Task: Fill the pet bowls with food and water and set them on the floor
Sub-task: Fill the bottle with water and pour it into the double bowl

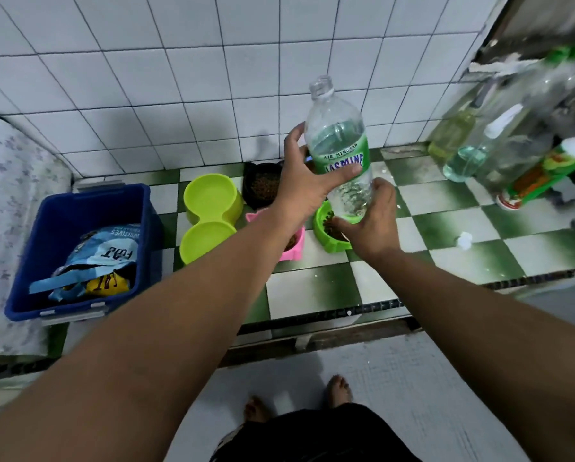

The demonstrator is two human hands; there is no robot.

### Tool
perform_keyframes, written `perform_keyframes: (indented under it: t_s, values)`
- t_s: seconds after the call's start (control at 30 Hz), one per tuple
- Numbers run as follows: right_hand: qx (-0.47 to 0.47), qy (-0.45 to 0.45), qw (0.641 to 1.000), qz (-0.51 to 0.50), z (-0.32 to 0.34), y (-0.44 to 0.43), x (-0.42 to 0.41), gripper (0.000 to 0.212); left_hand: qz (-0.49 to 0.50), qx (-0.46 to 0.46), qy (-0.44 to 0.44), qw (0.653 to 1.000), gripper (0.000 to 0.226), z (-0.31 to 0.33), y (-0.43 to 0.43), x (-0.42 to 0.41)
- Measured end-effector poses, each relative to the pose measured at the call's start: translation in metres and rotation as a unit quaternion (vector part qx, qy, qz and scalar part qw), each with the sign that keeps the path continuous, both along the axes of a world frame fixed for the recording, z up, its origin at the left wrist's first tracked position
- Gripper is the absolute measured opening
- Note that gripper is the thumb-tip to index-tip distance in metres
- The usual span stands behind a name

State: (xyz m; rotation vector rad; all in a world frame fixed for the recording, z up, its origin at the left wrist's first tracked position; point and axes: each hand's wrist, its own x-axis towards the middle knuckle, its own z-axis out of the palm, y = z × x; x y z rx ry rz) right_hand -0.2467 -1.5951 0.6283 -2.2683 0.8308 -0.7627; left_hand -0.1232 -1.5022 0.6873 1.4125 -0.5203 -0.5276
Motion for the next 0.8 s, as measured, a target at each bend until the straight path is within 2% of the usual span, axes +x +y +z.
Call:
perform_keyframes:
  t_s: [0.1,0.23,0.57,0.63,0.8]
  values:
    - [0.036,-0.020,0.999,-0.017,-0.004,-0.010,-0.007,0.089,-0.007,0.040,-0.006,0.999,0.085,0.000,-0.020,-0.010]
    - [0.075,-0.051,0.995,-0.030,-0.015,-0.036,-0.021,0.087,-0.018,0.074,-0.041,0.996,0.095,-0.005,-0.057,-0.033]
    - [0.145,-0.068,0.985,-0.059,-0.030,-0.133,-0.081,0.088,-0.027,0.121,-0.089,0.988,0.088,-0.021,-0.166,-0.084]
    - [0.148,-0.059,0.985,-0.062,-0.032,-0.154,-0.093,0.084,-0.042,0.130,-0.092,0.986,0.086,-0.025,-0.188,-0.094]
    - [0.142,-0.013,0.987,-0.080,-0.039,-0.200,-0.122,0.076,-0.102,0.131,-0.109,0.980,0.097,-0.035,-0.233,-0.110]
